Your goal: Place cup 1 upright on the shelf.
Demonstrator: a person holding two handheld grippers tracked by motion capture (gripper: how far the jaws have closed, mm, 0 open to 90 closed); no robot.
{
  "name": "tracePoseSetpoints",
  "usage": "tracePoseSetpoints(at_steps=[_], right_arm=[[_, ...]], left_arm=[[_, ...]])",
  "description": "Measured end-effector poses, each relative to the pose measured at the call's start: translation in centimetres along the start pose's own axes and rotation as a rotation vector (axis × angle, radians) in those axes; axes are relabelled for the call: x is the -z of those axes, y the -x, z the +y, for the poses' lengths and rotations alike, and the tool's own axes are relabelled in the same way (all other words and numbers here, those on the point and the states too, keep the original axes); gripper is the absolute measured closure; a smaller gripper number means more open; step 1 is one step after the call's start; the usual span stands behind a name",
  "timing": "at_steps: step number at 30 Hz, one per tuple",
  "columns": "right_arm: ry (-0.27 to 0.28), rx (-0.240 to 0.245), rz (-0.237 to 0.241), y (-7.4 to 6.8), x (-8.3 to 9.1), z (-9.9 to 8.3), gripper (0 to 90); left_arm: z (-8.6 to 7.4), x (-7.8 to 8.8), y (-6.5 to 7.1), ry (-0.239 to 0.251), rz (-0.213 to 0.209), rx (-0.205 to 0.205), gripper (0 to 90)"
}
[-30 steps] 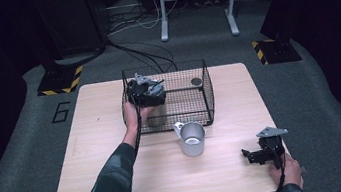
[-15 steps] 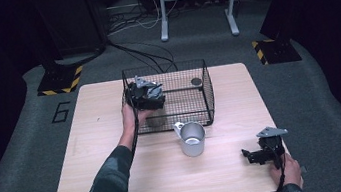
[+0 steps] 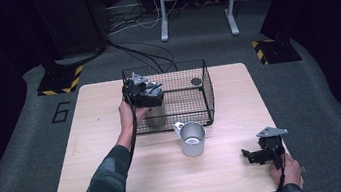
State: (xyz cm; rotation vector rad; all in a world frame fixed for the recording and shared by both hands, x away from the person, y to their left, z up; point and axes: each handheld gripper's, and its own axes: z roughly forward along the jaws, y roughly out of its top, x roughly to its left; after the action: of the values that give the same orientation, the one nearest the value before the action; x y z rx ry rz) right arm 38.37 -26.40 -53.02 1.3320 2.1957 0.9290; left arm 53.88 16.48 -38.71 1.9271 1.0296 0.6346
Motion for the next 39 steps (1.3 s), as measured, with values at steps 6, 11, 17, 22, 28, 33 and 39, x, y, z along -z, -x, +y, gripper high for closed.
tracePoseSetpoints(at_steps=[6, 11, 17, 22, 28, 33, 39], right_arm=[[0.0, 0.0, 0.0, 0.0, 0.0, 0.0, 0.0], [0.0, 0.0, 0.0, 0.0, 0.0, 0.0, 0.0], [0.0, 0.0, 0.0, 0.0, 0.0, 0.0, 0.0], [0.0, 0.0, 0.0, 0.0, 0.0, 0.0, 0.0], [0.001, 0.0, -0.001, 0.0, 0.0, 0.0, 0.0], [0.0, 0.0, 0.0, 0.0, 0.0, 0.0, 0.0], [0.0, 0.0, 0.0, 0.0, 0.0, 0.0, 0.0]], left_arm=[[0.8, 1.9, -0.1, 0.012, -0.01, 0.004, 0.1], [0.9, 3.8, 0.2, 0.024, -0.026, -0.006, 0.1], [0.3, 6.0, 0.6, -0.001, -0.041, -0.029, 0.1], [-0.4, 7.5, 0.9, -0.015, -0.056, -0.059, 0.2], [-2.1, 9.0, 1.1, -0.038, -0.054, -0.07, 0.1], [-4.2, 10.1, 1.2, -0.081, -0.051, -0.081, 0.1], [-6.9, 11.3, 1.2, -0.108, -0.034, -0.096, 0.1]])
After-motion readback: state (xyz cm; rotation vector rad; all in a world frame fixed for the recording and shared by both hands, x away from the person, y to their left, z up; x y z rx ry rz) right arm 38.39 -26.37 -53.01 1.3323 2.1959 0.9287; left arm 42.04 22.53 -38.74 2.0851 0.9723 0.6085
